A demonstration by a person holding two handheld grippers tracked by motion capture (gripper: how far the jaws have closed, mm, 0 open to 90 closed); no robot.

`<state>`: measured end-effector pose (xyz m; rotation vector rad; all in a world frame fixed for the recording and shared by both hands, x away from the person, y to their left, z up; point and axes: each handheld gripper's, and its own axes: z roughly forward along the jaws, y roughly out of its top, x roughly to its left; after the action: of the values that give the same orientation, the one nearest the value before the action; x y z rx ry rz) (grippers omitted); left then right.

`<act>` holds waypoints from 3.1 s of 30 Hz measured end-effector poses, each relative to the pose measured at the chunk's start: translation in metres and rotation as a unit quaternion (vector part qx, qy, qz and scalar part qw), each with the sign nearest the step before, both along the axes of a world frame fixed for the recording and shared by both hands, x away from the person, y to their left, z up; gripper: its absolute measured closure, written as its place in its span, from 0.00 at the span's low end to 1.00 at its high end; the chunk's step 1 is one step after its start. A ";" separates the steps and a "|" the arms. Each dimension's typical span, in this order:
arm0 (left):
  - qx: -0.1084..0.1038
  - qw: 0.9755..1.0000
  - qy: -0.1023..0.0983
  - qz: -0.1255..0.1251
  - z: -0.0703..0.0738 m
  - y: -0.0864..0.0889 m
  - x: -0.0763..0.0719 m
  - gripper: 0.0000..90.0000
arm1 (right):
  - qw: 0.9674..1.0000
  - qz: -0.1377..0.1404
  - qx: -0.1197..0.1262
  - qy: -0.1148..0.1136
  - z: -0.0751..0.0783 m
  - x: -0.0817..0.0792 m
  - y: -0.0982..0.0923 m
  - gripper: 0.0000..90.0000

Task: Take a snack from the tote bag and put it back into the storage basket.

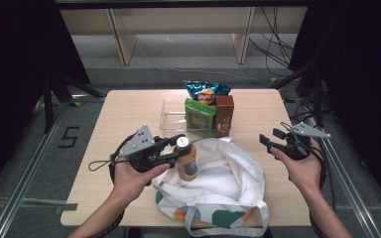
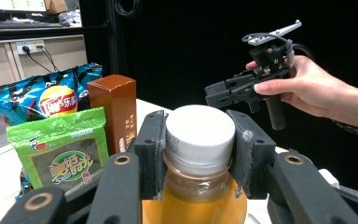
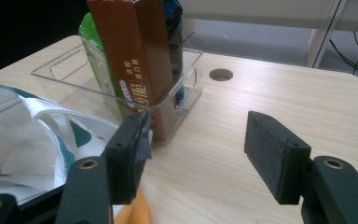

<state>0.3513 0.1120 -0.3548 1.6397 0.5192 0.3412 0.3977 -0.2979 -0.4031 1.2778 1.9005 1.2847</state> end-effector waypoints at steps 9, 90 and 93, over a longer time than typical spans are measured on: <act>-0.010 1.000 0.000 0.011 0.011 0.006 0.006 0.66 | 1.000 0.006 -0.009 0.003 0.000 0.000 0.000 0.45; -0.001 0.998 -0.048 0.046 0.054 0.027 0.081 0.66 | 1.000 -0.008 -0.008 -0.004 -0.003 -0.001 -0.003 0.45; 0.001 0.998 -0.046 0.048 0.053 0.028 0.084 0.66 | 1.000 -0.018 0.007 0.006 -0.002 -0.002 -0.001 0.45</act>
<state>0.4355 0.1401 -0.3022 1.5959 0.5282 0.4854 0.3952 -0.2994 -0.4055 1.3221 1.8722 1.2767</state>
